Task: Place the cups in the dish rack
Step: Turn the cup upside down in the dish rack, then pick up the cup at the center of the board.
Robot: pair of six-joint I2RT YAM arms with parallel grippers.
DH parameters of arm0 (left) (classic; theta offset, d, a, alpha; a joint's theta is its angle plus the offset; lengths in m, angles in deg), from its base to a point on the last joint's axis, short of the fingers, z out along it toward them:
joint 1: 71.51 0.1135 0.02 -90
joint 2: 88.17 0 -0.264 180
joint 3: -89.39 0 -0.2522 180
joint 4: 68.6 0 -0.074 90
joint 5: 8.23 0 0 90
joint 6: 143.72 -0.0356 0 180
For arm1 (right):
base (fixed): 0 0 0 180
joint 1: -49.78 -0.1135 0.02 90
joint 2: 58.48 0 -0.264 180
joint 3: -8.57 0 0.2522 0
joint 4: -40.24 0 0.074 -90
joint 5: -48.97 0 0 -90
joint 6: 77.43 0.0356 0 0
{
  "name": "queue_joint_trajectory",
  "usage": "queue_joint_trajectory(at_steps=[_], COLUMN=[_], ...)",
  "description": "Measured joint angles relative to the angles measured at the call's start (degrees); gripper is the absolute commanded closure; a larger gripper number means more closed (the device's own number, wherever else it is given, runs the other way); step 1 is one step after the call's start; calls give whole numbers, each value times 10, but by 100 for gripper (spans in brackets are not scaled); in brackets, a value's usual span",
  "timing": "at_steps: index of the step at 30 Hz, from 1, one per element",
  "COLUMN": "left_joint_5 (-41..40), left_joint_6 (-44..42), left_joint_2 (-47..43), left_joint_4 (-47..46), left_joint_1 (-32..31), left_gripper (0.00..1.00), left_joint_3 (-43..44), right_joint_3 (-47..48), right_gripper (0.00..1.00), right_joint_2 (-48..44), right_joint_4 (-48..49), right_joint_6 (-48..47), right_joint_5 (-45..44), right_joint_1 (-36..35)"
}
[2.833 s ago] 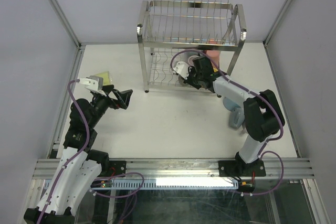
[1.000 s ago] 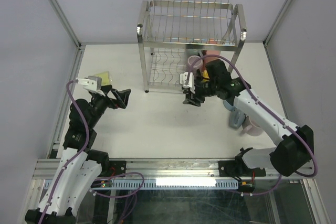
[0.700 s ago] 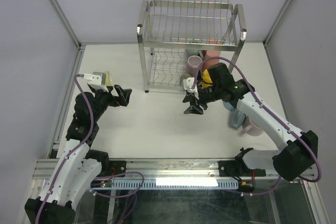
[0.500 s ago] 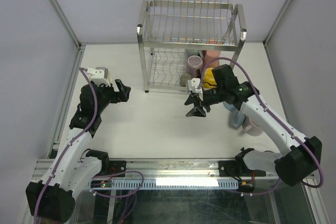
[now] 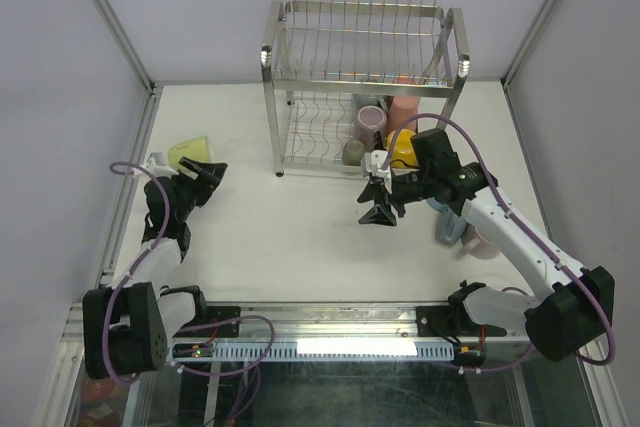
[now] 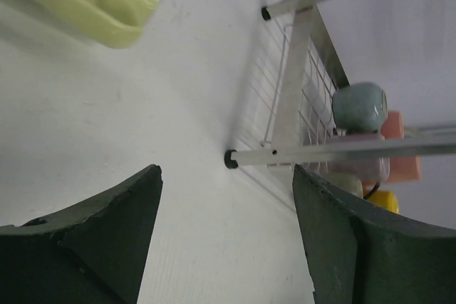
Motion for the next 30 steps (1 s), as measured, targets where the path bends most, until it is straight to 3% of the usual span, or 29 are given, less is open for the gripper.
queue_joint_trajectory(at_steps=[5,8,12,19,27,30], left_joint_5=[30,16,-4,31,105,121], left_joint_6=[91,107,123,203,310,341], left_joint_2=[64,72,99,265,446,488], left_joint_4=[-90,-107,-144,-258,-423,-473], left_joint_1=[94,115,133,174,179,179], left_gripper=[20,10,10,25,42,44], left_joint_3=[-48,-50,-49,-27,16,29], right_joint_3=[0,0,0,0,0,0], right_gripper=[46,46,46,47,47,47], right_joint_2=[0,0,1,7,15,17], right_joint_4=[2,2,2,2,2,1], right_joint_6=[1,2,2,0,-1,-1], right_joint_5=[-12,-17,-23,-27,-28,-28], right_joint_1=[0,0,0,0,0,0])
